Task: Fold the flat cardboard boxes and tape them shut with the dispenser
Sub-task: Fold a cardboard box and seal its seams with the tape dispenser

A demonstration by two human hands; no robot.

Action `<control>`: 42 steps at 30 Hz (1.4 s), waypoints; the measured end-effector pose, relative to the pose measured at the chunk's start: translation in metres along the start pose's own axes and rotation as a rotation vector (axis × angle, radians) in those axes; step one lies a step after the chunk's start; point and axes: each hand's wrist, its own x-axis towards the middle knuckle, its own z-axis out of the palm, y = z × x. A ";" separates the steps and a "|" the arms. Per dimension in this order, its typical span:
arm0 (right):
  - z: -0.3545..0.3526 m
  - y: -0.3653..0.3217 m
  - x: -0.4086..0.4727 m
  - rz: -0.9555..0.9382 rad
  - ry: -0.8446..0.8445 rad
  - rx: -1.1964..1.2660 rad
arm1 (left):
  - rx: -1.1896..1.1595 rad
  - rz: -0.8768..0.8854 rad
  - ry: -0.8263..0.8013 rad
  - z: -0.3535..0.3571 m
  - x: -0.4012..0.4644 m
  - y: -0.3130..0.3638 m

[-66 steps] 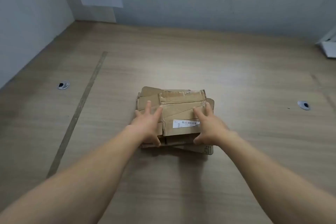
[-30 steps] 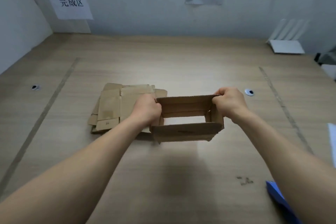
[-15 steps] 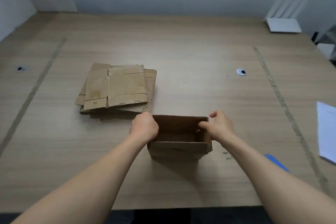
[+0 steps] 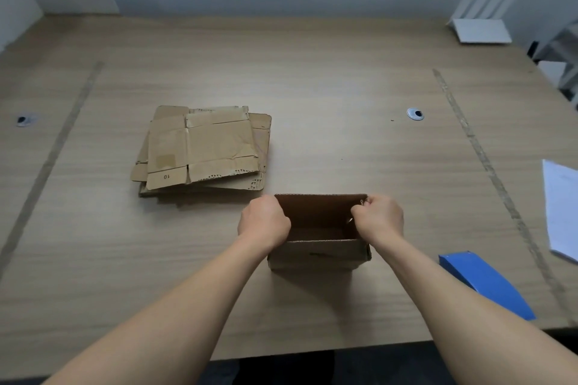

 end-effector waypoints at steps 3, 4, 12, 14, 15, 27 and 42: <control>0.000 0.000 0.000 0.022 0.016 0.020 | 0.010 -0.013 0.018 0.004 0.002 0.005; 0.001 -0.001 -0.001 0.028 0.025 0.027 | -0.002 -0.029 0.026 0.006 0.002 0.007; -0.001 -0.001 0.002 0.048 0.008 0.062 | -0.292 0.043 0.190 0.005 -0.009 -0.006; -0.003 0.000 0.005 0.043 -0.028 0.052 | -0.262 0.173 0.180 0.005 -0.014 -0.017; -0.004 0.000 0.006 0.037 -0.044 0.044 | -0.217 0.238 0.161 0.006 -0.016 -0.023; -0.004 -0.009 0.008 0.006 -0.095 -0.012 | 0.128 0.274 -0.106 0.012 -0.042 -0.017; -0.016 0.018 -0.014 -0.359 -0.555 -0.091 | 0.065 0.497 -0.266 0.036 -0.051 -0.012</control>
